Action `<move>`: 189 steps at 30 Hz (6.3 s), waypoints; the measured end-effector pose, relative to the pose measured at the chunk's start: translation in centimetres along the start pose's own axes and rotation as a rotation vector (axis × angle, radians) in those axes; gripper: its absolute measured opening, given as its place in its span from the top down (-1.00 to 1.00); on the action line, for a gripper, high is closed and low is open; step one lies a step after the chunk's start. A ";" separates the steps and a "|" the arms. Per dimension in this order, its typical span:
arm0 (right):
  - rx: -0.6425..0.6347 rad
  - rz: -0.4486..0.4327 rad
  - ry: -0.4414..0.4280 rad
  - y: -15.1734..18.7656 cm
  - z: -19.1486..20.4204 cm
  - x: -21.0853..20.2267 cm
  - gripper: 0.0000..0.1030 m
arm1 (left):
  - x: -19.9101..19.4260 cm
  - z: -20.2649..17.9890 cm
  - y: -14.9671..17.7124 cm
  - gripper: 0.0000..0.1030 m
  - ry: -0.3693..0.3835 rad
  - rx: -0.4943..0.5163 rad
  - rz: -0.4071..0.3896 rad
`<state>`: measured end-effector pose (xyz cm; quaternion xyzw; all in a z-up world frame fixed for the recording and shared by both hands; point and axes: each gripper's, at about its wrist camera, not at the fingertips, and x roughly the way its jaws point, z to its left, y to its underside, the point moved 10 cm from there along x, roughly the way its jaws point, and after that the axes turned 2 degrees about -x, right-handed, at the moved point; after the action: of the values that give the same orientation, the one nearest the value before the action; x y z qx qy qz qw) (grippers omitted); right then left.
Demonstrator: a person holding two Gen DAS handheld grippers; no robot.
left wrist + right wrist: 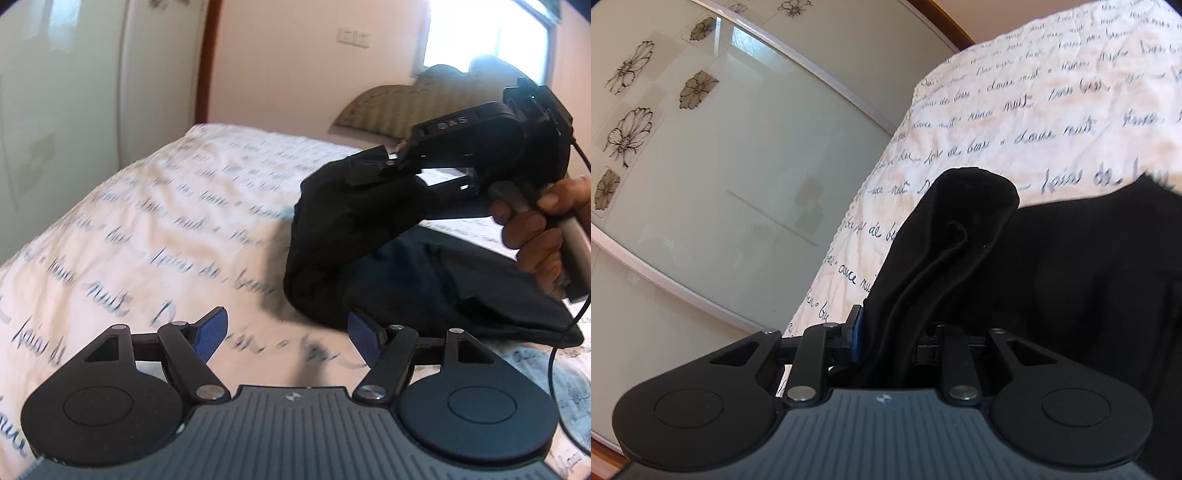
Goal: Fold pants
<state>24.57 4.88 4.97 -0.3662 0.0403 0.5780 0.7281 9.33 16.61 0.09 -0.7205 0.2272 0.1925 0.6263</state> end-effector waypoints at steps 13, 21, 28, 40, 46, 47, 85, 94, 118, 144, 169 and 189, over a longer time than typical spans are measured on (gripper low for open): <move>0.133 -0.214 0.062 -0.6 -8.2 -18.0 0.57 | 4.1 -11.4 0.8 -0.50 0.073 0.102 -0.013; 0.336 -0.071 -0.040 3.2 -12.1 -13.9 0.53 | 3.0 -10.8 0.9 -0.51 0.027 0.069 -0.016; 0.436 0.005 -0.040 4.3 -14.9 -9.3 0.51 | 2.3 -9.6 1.0 -0.55 0.001 0.095 -0.034; 0.335 0.064 -0.070 3.9 -11.6 -5.6 -0.21 | 5.2 -7.7 2.4 -0.65 -0.008 0.046 0.057; 0.260 0.084 -0.051 3.8 -10.8 -3.4 0.29 | 5.3 -6.2 1.8 -0.83 -0.047 0.012 0.054; 0.243 0.087 -0.048 3.8 -10.8 -3.2 0.68 | 5.4 -6.0 1.7 -0.86 -0.052 0.008 0.050; 0.400 -0.235 0.098 9.1 -22.6 -27.4 0.75 | 5.1 -15.9 2.8 -0.93 0.181 0.219 0.042; 0.422 -0.162 0.174 8.5 -23.7 -26.1 0.72 | 5.9 -14.6 5.0 -0.93 0.145 0.198 0.094; 0.423 -0.074 0.036 7.7 -21.3 -23.6 -0.44 | 6.8 -15.9 4.4 -0.93 0.141 0.233 0.099; 0.412 -0.142 0.127 11.3 -24.3 -26.1 0.79 | 8.0 -15.9 3.9 -0.78 0.094 0.198 0.085; 0.374 -0.105 0.163 11.4 -24.0 -24.8 0.81 | 6.9 -13.8 4.5 0.35 0.114 0.174 0.063; 0.430 -0.379 0.249 11.2 -22.2 -32.2 0.24 | 0.5 -14.0 2.4 -0.17 0.239 0.220 -0.004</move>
<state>12.32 -33.47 -1.13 -0.2729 0.1815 0.3608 0.8732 8.26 2.46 -0.12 -0.6656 0.3185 0.0781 0.6704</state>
